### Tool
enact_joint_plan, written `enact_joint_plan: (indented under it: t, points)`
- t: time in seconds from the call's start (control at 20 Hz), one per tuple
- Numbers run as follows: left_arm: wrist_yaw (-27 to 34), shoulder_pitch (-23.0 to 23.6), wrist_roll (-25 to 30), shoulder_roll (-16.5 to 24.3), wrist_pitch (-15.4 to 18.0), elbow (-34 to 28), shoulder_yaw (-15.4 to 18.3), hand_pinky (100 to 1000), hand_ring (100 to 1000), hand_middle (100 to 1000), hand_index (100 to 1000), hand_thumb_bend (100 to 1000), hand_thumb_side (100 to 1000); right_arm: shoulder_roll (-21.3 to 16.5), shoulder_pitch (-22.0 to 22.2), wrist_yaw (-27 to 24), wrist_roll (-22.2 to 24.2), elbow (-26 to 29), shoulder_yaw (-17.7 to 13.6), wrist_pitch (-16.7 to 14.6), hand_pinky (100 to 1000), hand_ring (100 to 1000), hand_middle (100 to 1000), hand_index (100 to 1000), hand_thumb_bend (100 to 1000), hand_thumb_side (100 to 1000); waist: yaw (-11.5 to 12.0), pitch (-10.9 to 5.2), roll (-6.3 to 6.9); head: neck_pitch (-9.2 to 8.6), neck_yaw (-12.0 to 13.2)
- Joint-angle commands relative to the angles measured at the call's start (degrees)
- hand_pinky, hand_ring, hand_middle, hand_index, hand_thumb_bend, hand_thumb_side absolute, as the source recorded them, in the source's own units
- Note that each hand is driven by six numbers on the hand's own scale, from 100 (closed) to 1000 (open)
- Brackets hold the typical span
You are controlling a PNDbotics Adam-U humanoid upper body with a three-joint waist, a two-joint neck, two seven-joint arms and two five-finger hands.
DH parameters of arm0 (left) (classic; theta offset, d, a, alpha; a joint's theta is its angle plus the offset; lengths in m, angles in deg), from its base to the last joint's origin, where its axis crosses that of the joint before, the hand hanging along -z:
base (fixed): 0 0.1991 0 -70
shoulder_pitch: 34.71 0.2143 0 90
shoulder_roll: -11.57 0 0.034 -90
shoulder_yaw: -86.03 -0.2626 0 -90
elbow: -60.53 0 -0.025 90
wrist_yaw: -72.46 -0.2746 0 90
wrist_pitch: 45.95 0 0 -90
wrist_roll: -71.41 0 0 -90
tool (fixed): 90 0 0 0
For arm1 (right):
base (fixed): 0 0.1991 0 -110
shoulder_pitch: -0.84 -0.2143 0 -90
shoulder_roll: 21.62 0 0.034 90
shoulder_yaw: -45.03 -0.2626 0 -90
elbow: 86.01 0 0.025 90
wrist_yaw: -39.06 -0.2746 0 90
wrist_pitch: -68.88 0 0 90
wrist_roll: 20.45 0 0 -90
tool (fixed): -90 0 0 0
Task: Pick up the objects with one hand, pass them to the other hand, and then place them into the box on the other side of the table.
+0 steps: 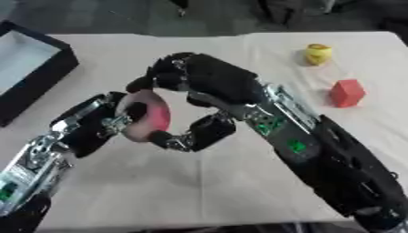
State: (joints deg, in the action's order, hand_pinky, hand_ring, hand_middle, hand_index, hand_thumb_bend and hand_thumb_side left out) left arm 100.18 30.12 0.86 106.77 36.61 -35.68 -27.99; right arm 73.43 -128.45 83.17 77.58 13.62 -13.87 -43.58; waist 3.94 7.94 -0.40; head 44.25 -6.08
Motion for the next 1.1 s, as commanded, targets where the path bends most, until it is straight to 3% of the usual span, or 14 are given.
enact_joint_plan:
  t: [0.05, 0.25, 0.45, 0.75, 0.9, 1.1]
  points:
    - [-0.26, 0.03, -0.93, 1.14, 0.17, 0.26, 1.45, 492, 810, 459, 451, 156, 424, -1.00, -0.65, 2.76, -2.62, 2.20, -0.96, 0.77, 707, 699, 768, 850, 349, 320, -0.06, -0.97, 0.23, -0.13, 0.19]
    - [-0.53, 1.17, -2.48, 1.77, 0.47, 1.03, 3.09, 490, 808, 457, 449, 156, 419, -1.47, -0.37, 6.55, -6.18, 4.03, -1.49, 1.98, 703, 678, 757, 834, 396, 227, -0.11, -0.98, 0.24, -0.13, 0.40]
    - [-2.05, 2.20, -5.52, 4.43, 1.11, 1.87, 6.90, 492, 809, 465, 449, 167, 398, -2.00, 0.44, 9.56, -9.93, 6.46, -2.54, 3.34, 691, 662, 743, 810, 373, 127, -0.22, -1.08, 0.37, -0.13, 1.67]
    - [-7.61, 3.15, -11.26, 12.46, 0.95, 8.19, 15.87, 504, 804, 479, 459, 222, 325, -3.05, 2.53, 7.70, -15.61, 6.13, -3.34, 4.22, 678, 638, 712, 765, 225, 100, -0.18, -1.80, 1.28, -0.13, 9.48]
    - [-10.68, 4.18, -14.33, 17.37, -1.47, 13.05, 20.86, 504, 783, 477, 471, 291, 270, -3.39, 3.65, 8.02, -17.35, 4.02, -3.12, 3.78, 676, 637, 711, 761, 186, 100, -0.11, -2.18, 2.01, -0.13, 11.76]
    - [-14.99, 4.78, -18.64, 24.37, -5.70, 20.04, 27.82, 516, 716, 471, 511, 355, 196, -3.13, 4.02, 8.26, -18.36, 2.64, -3.12, 3.31, 676, 635, 706, 756, 156, 100, -0.72, -2.36, 2.33, -0.13, 12.39]
